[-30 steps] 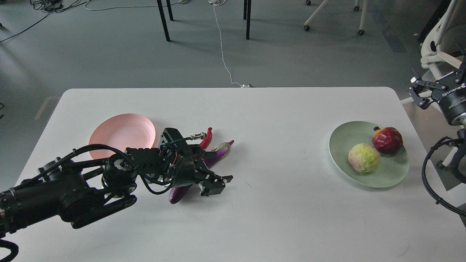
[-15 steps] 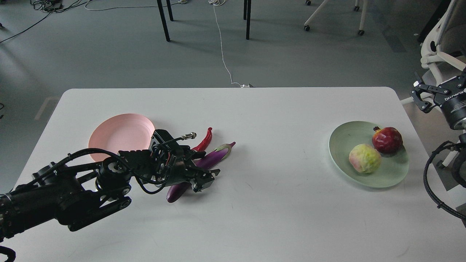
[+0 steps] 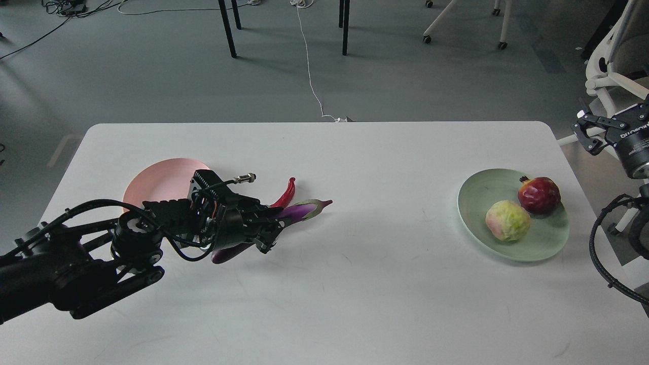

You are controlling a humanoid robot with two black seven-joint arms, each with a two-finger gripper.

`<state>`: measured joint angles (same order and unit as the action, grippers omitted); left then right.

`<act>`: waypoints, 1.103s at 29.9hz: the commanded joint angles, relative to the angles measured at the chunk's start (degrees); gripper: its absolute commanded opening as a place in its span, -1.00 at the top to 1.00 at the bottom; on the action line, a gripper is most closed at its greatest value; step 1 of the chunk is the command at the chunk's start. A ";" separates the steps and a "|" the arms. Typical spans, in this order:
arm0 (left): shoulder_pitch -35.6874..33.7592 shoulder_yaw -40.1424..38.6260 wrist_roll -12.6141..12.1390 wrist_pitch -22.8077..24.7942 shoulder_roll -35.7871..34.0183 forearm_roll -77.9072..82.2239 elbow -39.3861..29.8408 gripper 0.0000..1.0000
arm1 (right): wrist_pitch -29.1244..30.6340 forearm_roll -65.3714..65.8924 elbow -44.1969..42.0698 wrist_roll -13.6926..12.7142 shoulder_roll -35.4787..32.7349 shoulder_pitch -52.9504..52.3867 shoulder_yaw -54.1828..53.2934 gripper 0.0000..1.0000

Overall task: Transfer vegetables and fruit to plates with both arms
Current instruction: 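Grasp the eggplant with the left gripper and place it on the pink plate, then move the left gripper to the red chili pepper and grasp it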

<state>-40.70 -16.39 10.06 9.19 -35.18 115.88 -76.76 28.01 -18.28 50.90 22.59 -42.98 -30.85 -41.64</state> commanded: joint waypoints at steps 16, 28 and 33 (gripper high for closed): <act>0.80 -1.02 2.33 -2.77 -11.76 -20.16 13.20 0.51 | -0.01 0.17 0.26 -0.09 0.18 -0.70 -0.11 -0.98; 0.54 -1.02 2.33 -2.77 -4.20 -20.34 23.76 0.15 | -0.01 0.44 0.26 -0.09 0.09 -0.62 0.33 -0.98; 0.18 -0.93 2.51 -2.42 -4.11 -20.25 23.67 -0.41 | -0.01 0.44 0.26 -0.01 0.09 -0.62 0.33 -0.98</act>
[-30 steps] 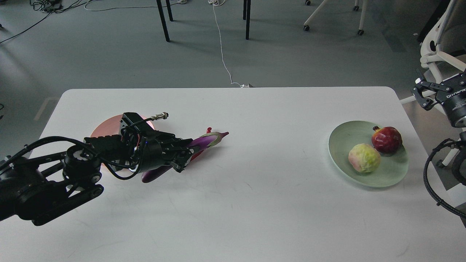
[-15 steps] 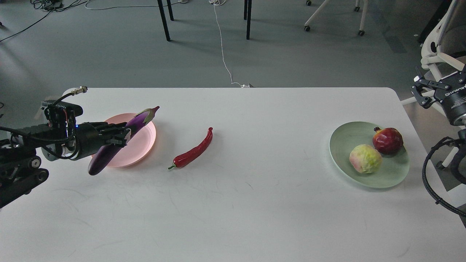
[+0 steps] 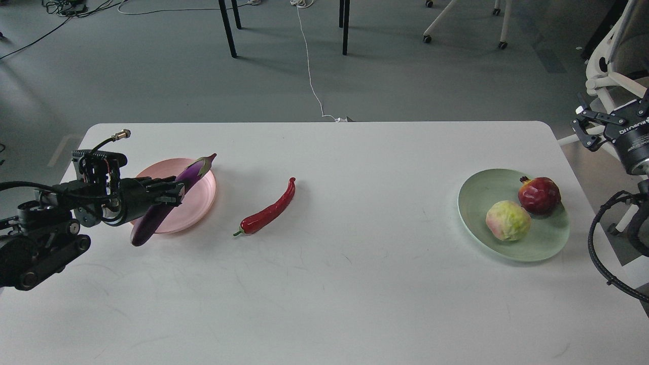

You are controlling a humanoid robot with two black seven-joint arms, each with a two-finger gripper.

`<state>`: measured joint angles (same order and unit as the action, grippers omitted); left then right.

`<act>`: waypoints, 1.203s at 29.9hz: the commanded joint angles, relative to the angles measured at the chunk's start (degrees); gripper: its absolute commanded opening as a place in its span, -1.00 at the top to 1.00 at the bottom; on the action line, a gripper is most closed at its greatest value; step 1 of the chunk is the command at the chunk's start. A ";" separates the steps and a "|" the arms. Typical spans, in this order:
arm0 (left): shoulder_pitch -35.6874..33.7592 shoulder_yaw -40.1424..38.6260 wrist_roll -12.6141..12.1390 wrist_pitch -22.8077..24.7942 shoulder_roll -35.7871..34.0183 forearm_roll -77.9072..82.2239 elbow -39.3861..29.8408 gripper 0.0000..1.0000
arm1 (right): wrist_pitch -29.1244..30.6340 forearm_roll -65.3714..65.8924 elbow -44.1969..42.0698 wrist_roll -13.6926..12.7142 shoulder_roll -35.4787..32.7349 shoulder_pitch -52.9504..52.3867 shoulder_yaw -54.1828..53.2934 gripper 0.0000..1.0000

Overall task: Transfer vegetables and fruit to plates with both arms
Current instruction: 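Move the left gripper to the red chili pepper and grasp it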

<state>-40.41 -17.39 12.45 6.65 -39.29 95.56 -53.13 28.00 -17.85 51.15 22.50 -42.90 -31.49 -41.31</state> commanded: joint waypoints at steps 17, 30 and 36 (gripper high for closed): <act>-11.36 0.17 0.03 3.46 7.21 1.73 -5.49 -0.42 | 0.00 0.01 0.17 0.00 -0.17 0.02 -0.09 -0.98; -9.78 10.62 0.03 1.26 16.88 16.50 -5.32 -0.19 | 0.00 0.01 0.09 0.09 -0.17 0.46 -0.26 -0.98; -9.07 11.50 -0.06 0.91 16.70 17.73 -4.10 -0.14 | 0.00 0.01 0.09 0.09 -0.08 0.64 -0.26 -0.98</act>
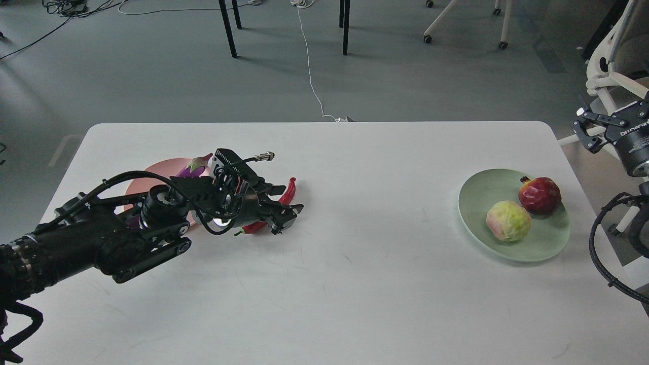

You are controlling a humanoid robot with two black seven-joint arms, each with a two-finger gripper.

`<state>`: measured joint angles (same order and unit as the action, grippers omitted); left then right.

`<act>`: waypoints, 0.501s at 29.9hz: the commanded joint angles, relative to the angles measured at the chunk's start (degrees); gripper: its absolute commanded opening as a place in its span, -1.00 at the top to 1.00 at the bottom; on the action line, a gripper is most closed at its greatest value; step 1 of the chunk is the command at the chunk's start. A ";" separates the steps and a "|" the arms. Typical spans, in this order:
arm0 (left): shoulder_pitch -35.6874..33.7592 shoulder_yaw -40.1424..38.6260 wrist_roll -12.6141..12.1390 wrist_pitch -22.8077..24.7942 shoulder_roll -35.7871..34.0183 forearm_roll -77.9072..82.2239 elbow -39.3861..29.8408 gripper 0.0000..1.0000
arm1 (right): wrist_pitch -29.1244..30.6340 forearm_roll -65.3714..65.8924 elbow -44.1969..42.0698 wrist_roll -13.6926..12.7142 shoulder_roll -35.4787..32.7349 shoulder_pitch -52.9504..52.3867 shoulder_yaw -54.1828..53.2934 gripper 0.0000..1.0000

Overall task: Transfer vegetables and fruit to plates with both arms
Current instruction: 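Move the left gripper to the red chili pepper and grasp it, then carry the chili pepper onto the pink plate and release it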

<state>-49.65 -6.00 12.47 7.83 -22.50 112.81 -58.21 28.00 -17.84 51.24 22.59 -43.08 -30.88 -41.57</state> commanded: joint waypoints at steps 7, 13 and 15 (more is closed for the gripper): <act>1.75 0.11 0.45 -0.36 -0.87 0.57 2.31 0.25 | 0.00 0.00 0.00 0.00 0.19 0.03 -0.17 -0.98; 2.37 -0.15 0.80 -0.53 -3.33 0.31 1.79 0.66 | 0.00 0.00 0.00 0.00 0.19 0.03 -0.26 -0.98; 2.19 -0.94 2.20 -1.93 -6.22 0.22 0.30 0.72 | 0.00 0.00 -0.09 0.00 0.19 0.03 -0.26 -0.98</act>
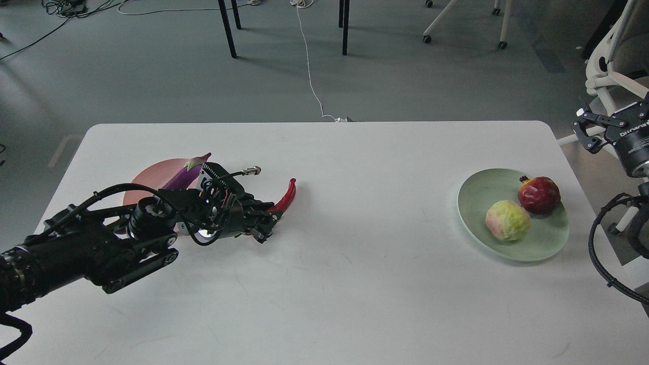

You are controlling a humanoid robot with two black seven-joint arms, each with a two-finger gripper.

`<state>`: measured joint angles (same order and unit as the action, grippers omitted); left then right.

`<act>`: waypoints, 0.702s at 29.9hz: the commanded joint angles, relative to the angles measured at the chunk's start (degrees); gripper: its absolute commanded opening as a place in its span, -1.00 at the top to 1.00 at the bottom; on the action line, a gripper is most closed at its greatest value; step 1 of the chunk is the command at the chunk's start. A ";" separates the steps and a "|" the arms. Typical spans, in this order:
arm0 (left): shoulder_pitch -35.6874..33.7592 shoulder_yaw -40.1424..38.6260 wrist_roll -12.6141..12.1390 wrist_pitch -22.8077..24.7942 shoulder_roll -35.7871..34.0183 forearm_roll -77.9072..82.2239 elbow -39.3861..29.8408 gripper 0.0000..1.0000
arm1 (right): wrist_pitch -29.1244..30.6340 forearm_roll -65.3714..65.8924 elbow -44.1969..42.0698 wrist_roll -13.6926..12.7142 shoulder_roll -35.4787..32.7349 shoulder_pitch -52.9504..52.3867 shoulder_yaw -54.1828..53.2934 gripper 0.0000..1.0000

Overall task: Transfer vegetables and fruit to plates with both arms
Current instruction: 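Carry the chili pepper onto the pink plate and release it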

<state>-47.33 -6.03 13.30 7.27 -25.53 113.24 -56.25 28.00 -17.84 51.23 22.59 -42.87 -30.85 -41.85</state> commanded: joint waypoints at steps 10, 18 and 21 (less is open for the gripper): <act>-0.40 -5.31 3.66 -4.63 -23.15 -6.53 -12.83 0.69 | 0.00 0.00 0.09 -0.01 0.07 -0.18 -0.68 -0.98; 0.65 -4.51 5.60 -4.72 -25.62 -7.59 -5.20 0.68 | 0.00 0.00 0.18 -0.01 0.68 -0.18 -0.60 -0.98; 0.83 -4.51 5.69 -4.72 -24.92 -7.59 -1.42 0.66 | 0.00 0.00 0.18 -0.01 0.59 -0.18 -0.60 -0.97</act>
<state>-46.70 -10.56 18.86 2.55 -51.04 105.63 -61.01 28.00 -17.84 51.42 22.59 -42.20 -31.02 -42.50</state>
